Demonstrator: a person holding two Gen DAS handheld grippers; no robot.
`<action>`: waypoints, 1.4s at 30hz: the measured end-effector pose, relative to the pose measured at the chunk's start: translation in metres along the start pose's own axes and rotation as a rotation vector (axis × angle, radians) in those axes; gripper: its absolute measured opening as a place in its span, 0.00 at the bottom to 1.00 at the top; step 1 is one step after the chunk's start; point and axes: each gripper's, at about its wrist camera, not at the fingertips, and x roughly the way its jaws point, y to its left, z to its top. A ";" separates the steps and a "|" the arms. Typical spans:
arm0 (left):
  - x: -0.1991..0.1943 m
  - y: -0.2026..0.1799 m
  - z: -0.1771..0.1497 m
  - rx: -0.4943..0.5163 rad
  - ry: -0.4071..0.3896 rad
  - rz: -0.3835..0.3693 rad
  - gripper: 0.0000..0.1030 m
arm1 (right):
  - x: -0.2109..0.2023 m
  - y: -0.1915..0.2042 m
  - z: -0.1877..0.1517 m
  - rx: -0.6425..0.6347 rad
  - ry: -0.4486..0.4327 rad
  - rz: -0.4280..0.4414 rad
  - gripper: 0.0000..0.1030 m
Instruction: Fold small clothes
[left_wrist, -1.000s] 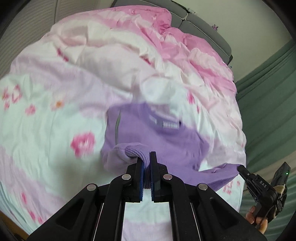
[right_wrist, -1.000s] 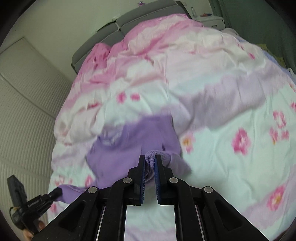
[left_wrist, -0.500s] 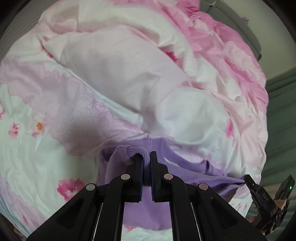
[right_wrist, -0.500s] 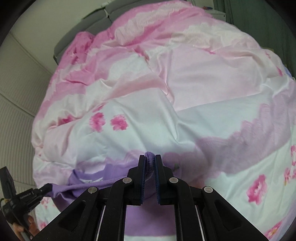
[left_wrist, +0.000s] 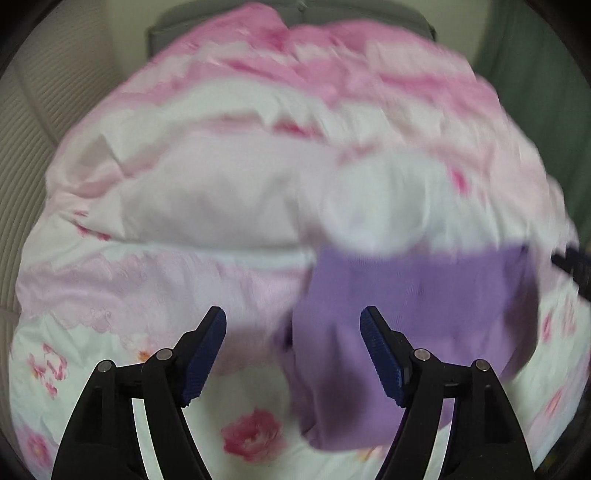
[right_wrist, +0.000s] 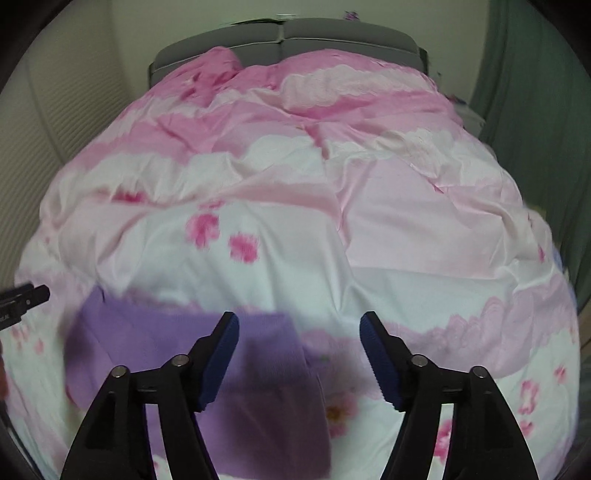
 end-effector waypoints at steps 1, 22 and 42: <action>0.009 -0.001 -0.007 -0.006 0.025 -0.011 0.73 | 0.003 0.000 -0.007 -0.015 0.010 -0.010 0.69; 0.013 -0.001 -0.038 -0.249 0.063 -0.160 0.16 | 0.049 -0.033 -0.044 0.210 0.193 0.108 0.20; -0.009 0.046 -0.067 -0.206 -0.017 -0.180 0.82 | -0.021 0.050 -0.036 -0.064 0.002 -0.177 0.83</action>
